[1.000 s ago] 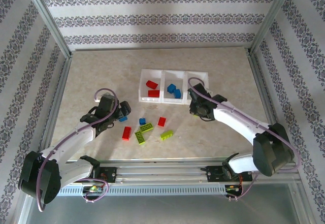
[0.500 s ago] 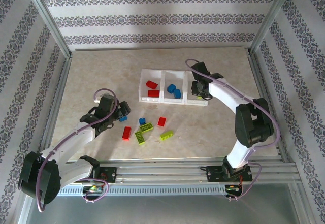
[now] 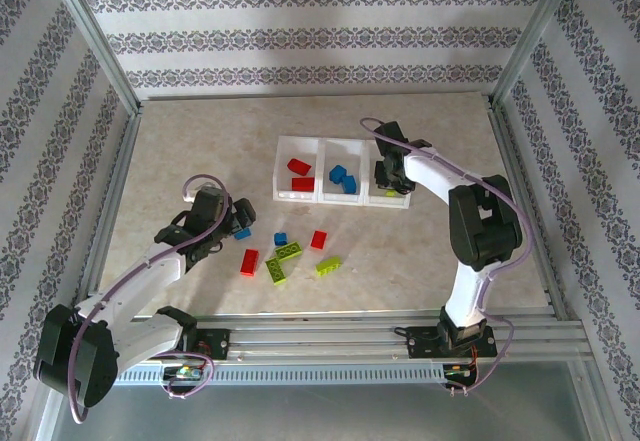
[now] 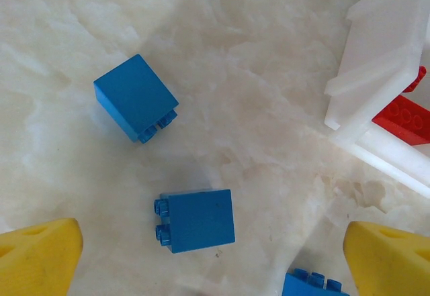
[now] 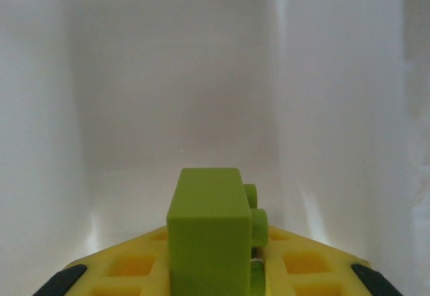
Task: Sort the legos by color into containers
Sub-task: Place the lego in the container.
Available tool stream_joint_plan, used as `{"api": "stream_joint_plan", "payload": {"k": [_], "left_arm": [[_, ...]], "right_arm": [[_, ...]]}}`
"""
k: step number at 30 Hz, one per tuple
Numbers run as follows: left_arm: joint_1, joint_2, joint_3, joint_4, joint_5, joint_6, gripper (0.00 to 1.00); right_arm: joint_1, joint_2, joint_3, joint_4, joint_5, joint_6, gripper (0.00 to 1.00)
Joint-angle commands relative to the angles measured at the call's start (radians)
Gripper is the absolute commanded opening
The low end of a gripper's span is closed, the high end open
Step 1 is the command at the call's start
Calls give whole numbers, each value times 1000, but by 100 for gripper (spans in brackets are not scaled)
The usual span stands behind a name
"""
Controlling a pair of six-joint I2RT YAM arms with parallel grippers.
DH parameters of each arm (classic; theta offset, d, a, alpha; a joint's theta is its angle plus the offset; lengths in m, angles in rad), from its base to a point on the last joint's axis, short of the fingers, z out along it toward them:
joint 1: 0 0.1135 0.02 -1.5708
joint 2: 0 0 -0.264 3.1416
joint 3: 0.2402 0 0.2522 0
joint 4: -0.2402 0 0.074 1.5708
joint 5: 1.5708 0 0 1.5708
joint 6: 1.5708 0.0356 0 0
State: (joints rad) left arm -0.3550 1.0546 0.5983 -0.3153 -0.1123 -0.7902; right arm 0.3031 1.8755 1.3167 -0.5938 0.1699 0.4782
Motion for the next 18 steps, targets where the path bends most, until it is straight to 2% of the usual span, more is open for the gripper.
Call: {"api": "stream_joint_plan", "payload": {"k": [1,7,18], "left_arm": [[13,-13,16,-31,-10,7,100],[13,-13,23,-34,-18,13,100],[16,-21,35,-47,-24,21,100]], "right_arm": [[-7,0,15,-6,-4,-12,32],[-7,-32,0,-6,0,-15,42],[6,-153,-30,-21,2,-12,49]]}}
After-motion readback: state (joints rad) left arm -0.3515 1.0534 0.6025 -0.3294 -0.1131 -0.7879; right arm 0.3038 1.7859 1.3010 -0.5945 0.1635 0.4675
